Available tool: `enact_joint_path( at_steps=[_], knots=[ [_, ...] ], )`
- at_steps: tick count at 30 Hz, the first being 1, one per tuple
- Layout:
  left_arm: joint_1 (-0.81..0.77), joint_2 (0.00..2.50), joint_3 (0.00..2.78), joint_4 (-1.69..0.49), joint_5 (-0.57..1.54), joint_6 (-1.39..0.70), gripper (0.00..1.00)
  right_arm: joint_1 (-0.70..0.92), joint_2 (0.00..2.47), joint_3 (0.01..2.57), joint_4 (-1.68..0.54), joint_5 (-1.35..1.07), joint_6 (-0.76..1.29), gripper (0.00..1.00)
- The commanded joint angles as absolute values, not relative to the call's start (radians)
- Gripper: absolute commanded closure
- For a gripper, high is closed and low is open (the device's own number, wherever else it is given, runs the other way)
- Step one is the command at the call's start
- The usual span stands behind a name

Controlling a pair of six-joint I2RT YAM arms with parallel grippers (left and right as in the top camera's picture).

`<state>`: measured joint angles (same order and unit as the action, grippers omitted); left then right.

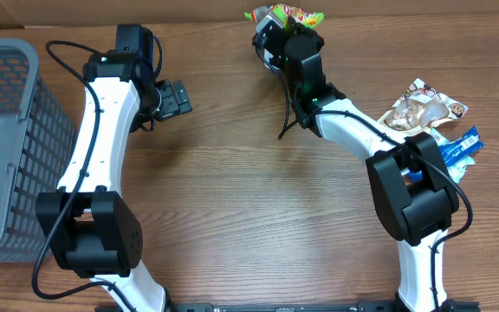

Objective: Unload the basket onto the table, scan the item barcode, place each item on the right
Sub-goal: 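Hold the green snack bag in front of the scanner window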

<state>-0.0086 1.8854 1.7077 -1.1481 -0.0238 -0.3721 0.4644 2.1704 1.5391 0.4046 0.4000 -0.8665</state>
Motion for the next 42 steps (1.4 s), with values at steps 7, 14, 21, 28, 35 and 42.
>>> enact_joint_path(
  at_steps=[7,14,21,28,35,42],
  knots=[
    [-0.007,1.893,1.724,-1.147,-0.033,-0.386,0.0,0.456,2.151,1.568,0.542,0.415,-1.024,0.96],
    [-0.007,1.893,1.724,-1.147,-0.033,-0.386,0.0,0.43,2.175,1.568,0.579,0.327,-1.063,0.96],
    [-0.007,1.893,1.724,-1.147,-0.033,-0.386,0.0,0.401,2.228,1.568,0.739,0.286,-1.084,0.96],
    [-0.007,1.893,1.724,-1.147,-0.033,-0.386,0.0,0.397,2.235,1.568,0.659,0.285,-1.074,0.96],
    [-0.007,1.893,1.724,-1.147,-0.033,-0.386,0.0,0.398,2.235,1.568,0.618,0.278,-1.074,0.96],
    [-0.007,1.893,1.724,-1.147,-0.033,-0.386,0.0,0.399,2.235,1.568,0.619,0.275,-1.074,0.96]
  ],
)
